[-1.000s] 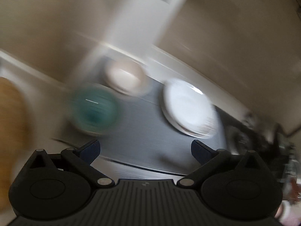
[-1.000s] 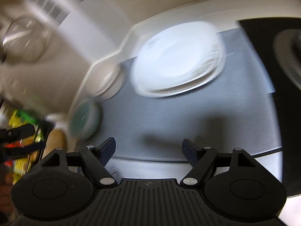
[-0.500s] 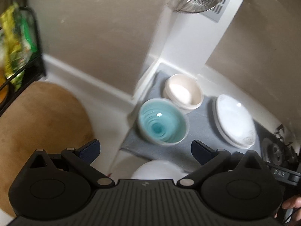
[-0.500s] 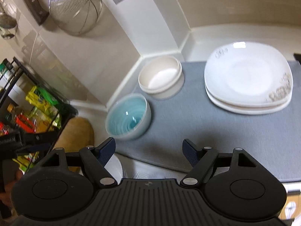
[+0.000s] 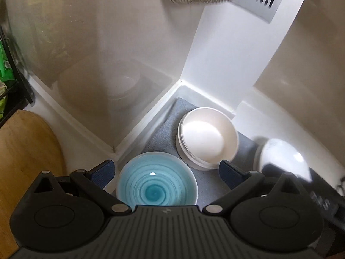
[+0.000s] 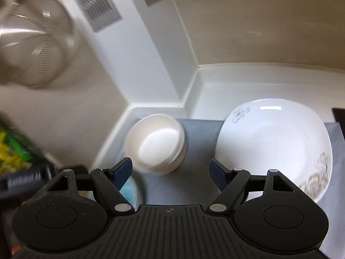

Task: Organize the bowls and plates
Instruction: 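Move both open grippers over to the cream bowl stack by the wall, then close both grippers on the rim of the cream bowl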

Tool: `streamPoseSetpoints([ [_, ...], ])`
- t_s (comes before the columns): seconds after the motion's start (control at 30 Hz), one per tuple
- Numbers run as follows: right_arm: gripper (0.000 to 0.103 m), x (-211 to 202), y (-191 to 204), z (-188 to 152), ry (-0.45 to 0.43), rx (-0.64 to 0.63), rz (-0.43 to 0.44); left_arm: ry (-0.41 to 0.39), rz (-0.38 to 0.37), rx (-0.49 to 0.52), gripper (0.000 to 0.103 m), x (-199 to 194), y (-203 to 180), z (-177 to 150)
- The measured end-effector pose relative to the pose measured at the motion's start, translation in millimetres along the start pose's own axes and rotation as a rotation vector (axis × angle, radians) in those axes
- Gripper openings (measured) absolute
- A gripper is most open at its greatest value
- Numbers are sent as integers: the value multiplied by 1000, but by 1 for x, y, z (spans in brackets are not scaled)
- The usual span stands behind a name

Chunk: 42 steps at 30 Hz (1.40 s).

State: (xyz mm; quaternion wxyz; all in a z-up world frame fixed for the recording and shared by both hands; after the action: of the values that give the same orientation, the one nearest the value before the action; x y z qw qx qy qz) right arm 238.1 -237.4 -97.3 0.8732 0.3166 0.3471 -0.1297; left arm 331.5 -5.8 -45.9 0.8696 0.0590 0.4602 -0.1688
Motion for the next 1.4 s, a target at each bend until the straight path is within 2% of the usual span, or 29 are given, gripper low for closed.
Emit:
streamPoseSetpoints([
  [0.1,80,26,-2,8,19,-10,-40,-3,48,3,103,16,-10,10],
  [0.3,79,59,-15,22,32,17,-97,1,70,18,103,55,-25,28],
  [0.43,79,74,-14,38,20,-39,-140,22,96,3,103,76,-28,39],
  [0.6,79,93,-10,51,40,-98,-145,43,123,-16,103,96,-23,50],
  [0.9,79,114,-1,56,68,-230,-131,192,110,-104,102,139,-11,50],
  [1.13,79,133,14,47,132,-368,-115,328,84,-175,102,172,1,46],
  [1.23,79,139,21,42,151,-404,-116,350,91,-168,102,180,1,43],
  [1.4,80,146,20,40,175,-386,-126,350,108,-147,102,188,-3,43],
])
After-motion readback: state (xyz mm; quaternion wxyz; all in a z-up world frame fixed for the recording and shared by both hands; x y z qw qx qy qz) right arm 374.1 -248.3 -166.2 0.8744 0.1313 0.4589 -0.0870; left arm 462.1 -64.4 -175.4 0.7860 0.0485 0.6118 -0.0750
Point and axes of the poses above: each gripper's, at about its wrist camera, not at the fingertips, and x roughly the way its jaws point, y to its left, z to its top, the point moved 2 cm from there along x, roughly the way its jaws point, and after that the axes turned 9 degrees about x, right-handed, at the moved point
